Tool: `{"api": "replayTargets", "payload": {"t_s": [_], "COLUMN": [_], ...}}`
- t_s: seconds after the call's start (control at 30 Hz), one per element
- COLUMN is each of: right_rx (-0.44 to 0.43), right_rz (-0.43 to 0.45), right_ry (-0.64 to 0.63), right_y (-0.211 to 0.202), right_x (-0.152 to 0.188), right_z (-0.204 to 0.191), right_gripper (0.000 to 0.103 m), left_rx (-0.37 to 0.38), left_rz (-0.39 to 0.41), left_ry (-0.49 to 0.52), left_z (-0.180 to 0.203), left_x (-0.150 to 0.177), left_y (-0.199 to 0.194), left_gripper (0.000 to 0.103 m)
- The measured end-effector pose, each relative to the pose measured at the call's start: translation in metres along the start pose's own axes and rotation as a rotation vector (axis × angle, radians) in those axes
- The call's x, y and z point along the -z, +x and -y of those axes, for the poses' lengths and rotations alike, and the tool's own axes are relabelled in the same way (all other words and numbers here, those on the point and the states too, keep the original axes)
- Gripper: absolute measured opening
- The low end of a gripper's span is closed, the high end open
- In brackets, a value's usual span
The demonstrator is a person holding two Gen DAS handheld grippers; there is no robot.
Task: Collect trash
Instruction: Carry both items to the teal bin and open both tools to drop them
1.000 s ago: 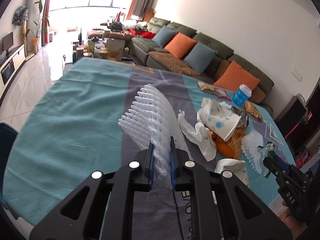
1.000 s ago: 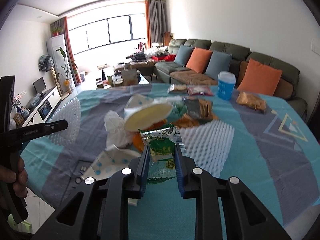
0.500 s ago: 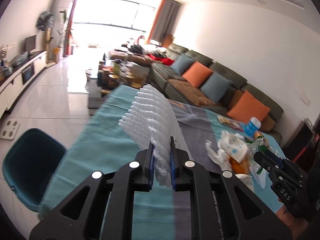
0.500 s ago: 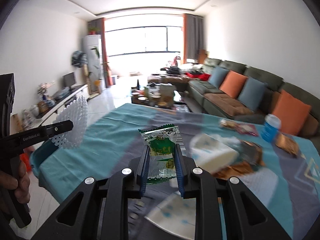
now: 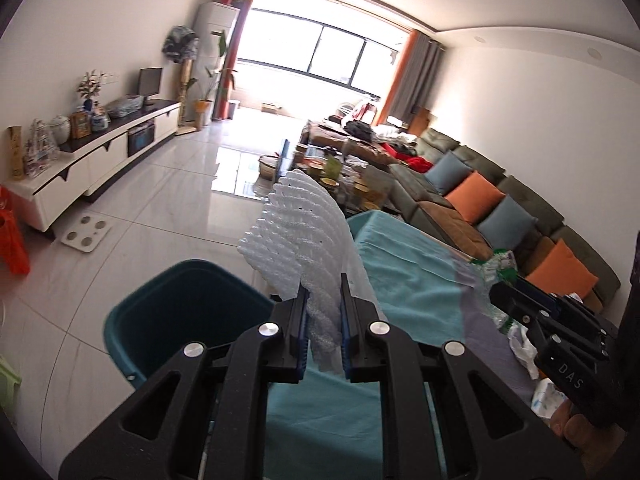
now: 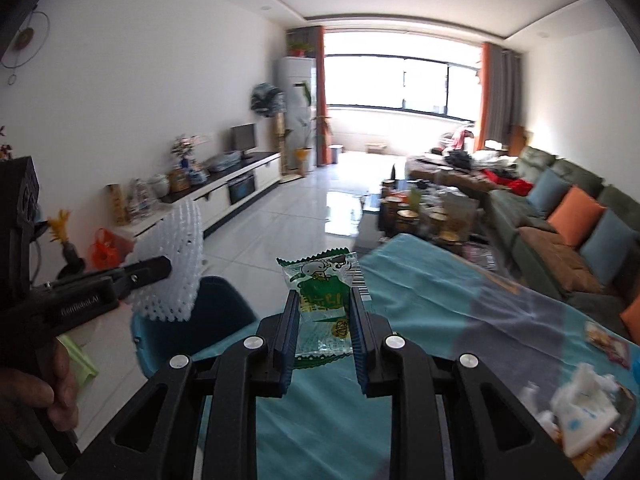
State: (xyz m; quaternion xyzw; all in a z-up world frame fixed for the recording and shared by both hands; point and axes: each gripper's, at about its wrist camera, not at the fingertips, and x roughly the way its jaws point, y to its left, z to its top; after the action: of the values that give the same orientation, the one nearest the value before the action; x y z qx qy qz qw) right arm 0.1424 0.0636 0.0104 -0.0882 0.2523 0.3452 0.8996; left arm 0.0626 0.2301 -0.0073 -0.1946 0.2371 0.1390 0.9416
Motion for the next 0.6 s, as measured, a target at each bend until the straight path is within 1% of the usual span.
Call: {"api": "replayTargets", "payload": {"t_s": [0.1,0.17,0.23,0.27,0.4,0.53,0.6], "right_rx": [-0.081,-0.146,-0.186,-0.216,-0.266,-0.286,-0.286], "right_rz": [-0.034,-0.068,-0.1,-0.129,-0.206,-0.273,-0.314], "right_ry": [-0.01,0.005,0.015,0.018,0.015,0.012,0.009], "right_y": [0.028,0.047,0.064,0.077,0.113,0.139,0.157], "right_x": [-0.01,-0.014,-0.015,-0.016,-0.019,-0.017,-0.012], "right_z": [-0.02,-0.03,-0.038,-0.045,-0.063,-0.078,-0.085], "right_gripper": [0.022,0.022,0.022,0.022,0.022,0.022,0.022], "left_rx": [-0.039,-0.07,-0.094,-0.119,-0.167,-0.207,-0.211], "left_rz": [-0.008,-0.025,-0.044,-0.056,-0.105,-0.158,-0.175], "left_ry": [-0.027,-0.042,-0.054,-0.057,-0.083,-0.102,-0.118], "left_z": [-0.029,-0.047,-0.065,-0.074,-0.099,-0.12,-0.126], "left_x": [-0.001,0.002,0.007,0.01,0.027,0.04,0.044], "left_y": [-0.005,-0.005,-0.004,-0.002,0.01,0.03,0.041], "left_gripper": [0.013,0.013,0.013,0.013,0.013,0.013,0.013]}}
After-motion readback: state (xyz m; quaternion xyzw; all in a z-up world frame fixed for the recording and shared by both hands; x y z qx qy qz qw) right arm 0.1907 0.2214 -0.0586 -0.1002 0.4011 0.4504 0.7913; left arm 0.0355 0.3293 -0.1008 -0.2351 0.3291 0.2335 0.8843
